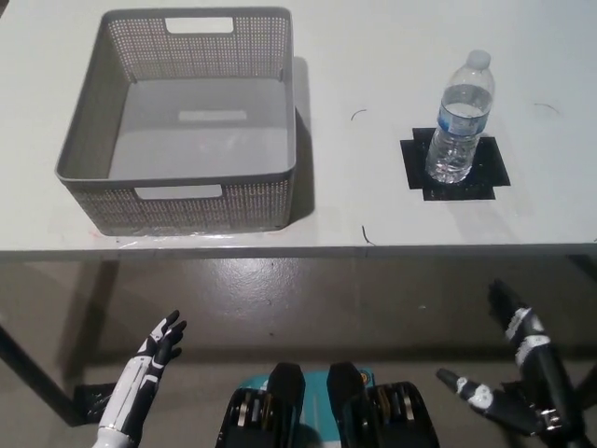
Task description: Use the right hand to pick up a water botttle and place it into a container on the left side
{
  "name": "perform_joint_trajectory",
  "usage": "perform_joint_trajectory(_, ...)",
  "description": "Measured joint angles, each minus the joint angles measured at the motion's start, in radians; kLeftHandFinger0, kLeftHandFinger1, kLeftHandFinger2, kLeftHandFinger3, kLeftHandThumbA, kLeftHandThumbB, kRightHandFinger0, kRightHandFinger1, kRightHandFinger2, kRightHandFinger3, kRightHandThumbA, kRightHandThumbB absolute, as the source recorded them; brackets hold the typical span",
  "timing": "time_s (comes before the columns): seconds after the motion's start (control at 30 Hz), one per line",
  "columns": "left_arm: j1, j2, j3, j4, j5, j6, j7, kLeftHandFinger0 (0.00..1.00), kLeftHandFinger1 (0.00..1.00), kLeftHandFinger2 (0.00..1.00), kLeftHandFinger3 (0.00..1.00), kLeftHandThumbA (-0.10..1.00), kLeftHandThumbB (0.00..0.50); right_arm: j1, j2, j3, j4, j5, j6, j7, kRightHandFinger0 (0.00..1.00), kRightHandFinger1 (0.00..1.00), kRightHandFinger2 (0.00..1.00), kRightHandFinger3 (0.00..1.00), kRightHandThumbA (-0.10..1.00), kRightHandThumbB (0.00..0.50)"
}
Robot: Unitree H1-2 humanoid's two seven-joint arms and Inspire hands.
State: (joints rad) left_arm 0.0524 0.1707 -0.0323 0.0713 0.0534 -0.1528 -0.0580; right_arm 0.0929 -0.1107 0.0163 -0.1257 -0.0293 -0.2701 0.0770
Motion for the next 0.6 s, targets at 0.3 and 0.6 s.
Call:
perform_joint_trajectory(0.3, 0.006, 0.0, -0.001, 0.0, 0.0, -0.008, 0.0, 1.0, 1.0, 1.0, 1.0, 1.0, 0.192, -0.17, 0.002, -0.095, -0.045, -0.023, -0.012, -0.045, 1.0, 1.0, 1.0, 1.0, 1.0, 0.392)
perform_joint_trajectory(0.6, 0.007, 0.0, -0.001, 0.0, 0.0, -0.009, 0.0, 1.0, 1.0, 1.0, 1.0, 1.0, 0.176, -0.349, -0.005, -0.145, 0.059, 0.007, 0.056, -0.059, 1.0, 1.0, 1.0, 1.0, 1.0, 0.385)
